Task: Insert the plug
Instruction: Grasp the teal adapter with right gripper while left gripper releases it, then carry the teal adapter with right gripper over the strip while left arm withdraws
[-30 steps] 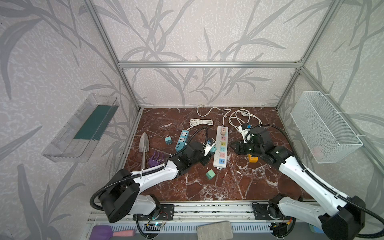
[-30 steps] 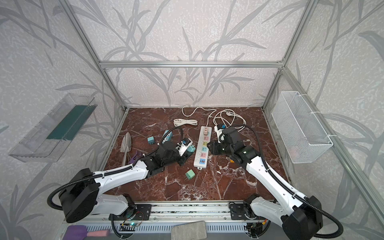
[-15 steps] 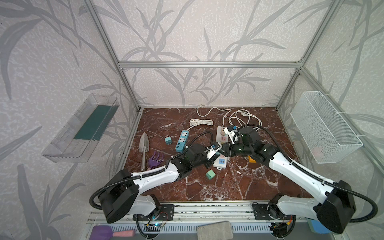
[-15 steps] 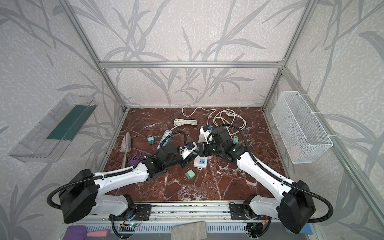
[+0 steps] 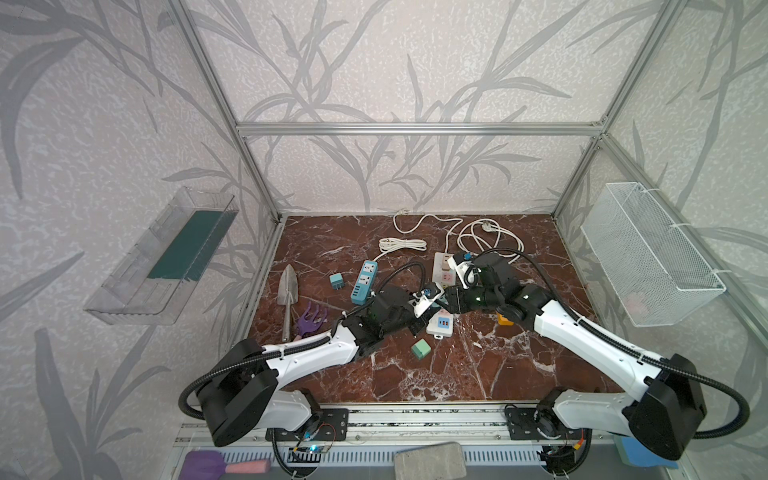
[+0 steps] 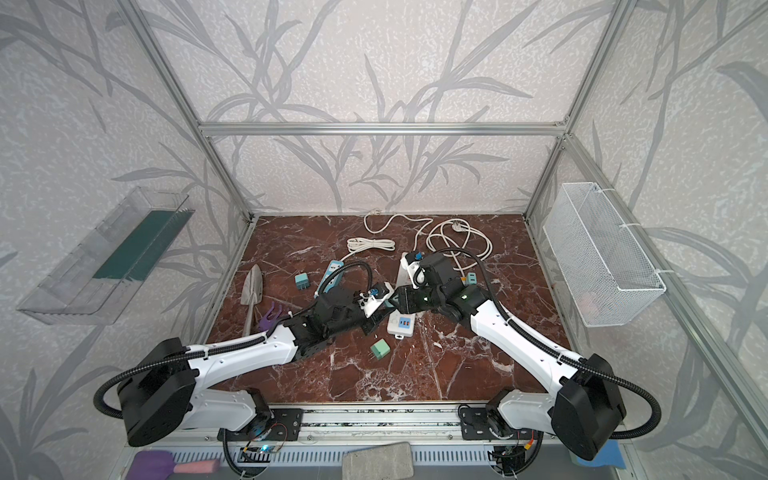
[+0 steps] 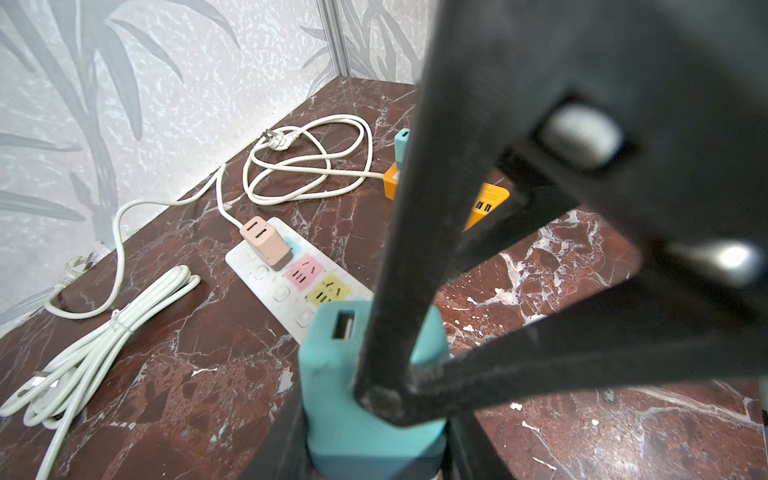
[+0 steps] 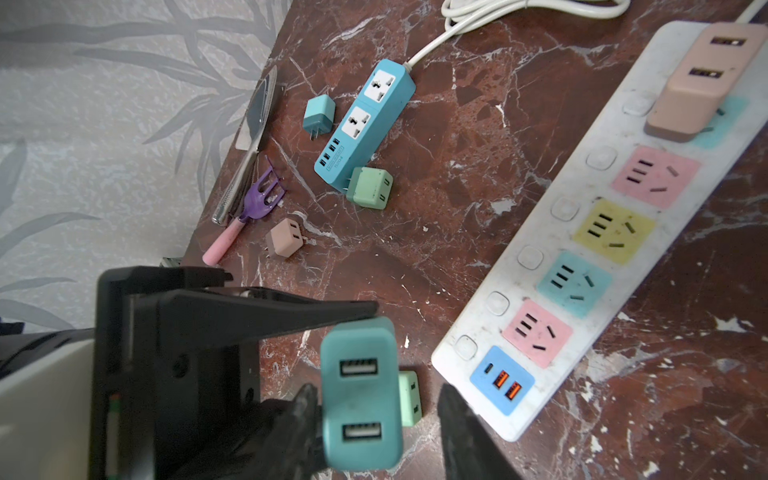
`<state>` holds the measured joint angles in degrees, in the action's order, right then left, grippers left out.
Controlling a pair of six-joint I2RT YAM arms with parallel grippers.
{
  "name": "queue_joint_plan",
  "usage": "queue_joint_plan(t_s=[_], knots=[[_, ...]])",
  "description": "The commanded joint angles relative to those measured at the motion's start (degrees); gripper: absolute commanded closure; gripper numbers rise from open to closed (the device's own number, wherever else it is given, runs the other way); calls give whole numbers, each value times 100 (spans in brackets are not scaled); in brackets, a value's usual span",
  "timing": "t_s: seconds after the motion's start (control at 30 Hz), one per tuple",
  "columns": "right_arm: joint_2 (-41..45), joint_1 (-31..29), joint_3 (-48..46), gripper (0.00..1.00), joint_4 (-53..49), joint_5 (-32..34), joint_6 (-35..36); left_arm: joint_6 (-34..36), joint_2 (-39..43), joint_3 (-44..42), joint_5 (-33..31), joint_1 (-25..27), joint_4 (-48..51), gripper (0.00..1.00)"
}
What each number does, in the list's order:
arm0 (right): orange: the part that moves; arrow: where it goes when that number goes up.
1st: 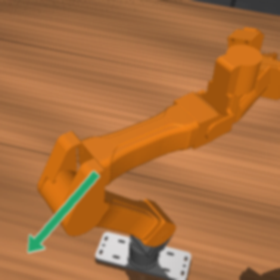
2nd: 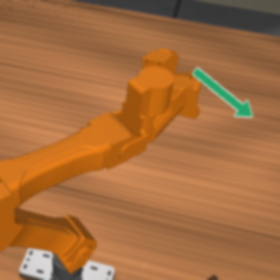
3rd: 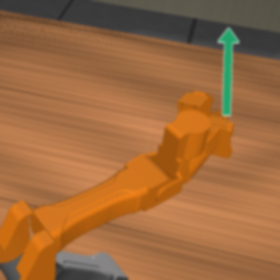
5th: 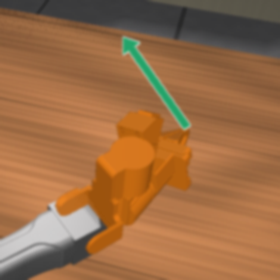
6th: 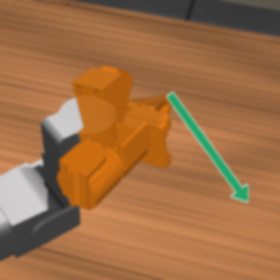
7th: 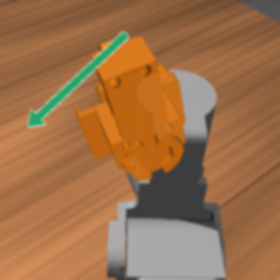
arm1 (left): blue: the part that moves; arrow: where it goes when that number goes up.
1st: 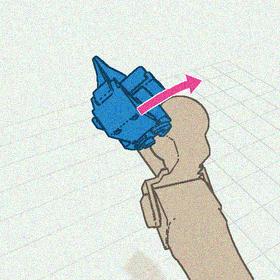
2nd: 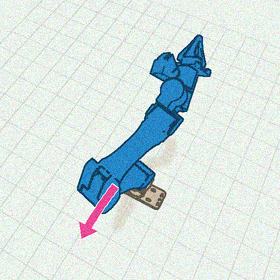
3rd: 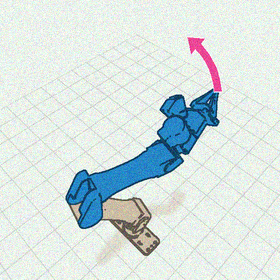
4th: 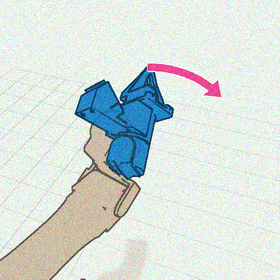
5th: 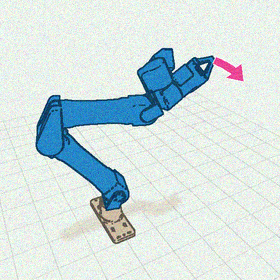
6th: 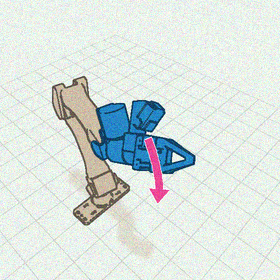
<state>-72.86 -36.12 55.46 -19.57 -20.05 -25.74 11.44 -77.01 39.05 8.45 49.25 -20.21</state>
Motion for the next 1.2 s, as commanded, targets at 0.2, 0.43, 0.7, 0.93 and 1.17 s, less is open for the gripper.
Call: queue_joint_plan(t_s=[0.2, 0.43, 0.7, 0.93, 1.17], knots=[[-176, -35, 225, 75, 44, -341, -146, 97, 99, 126, -89, 40, -203, 100], [-310, -40, 291, 69, 13, -374, -124, 69, 129, 118, -74, 49, -251, 100], [-264, -36, 342, 97, -11, -311, -97, 42, 155, 133, -96, 69, -264, 92], [-146, -36, 383, 100, 72, 234, -213, 51, 285, 144, -430, 89, -234, 47], [-386, -42, 940, 100, -597, 1808, -152, -223, 696, 110, -1487, 101, -460, 26]])
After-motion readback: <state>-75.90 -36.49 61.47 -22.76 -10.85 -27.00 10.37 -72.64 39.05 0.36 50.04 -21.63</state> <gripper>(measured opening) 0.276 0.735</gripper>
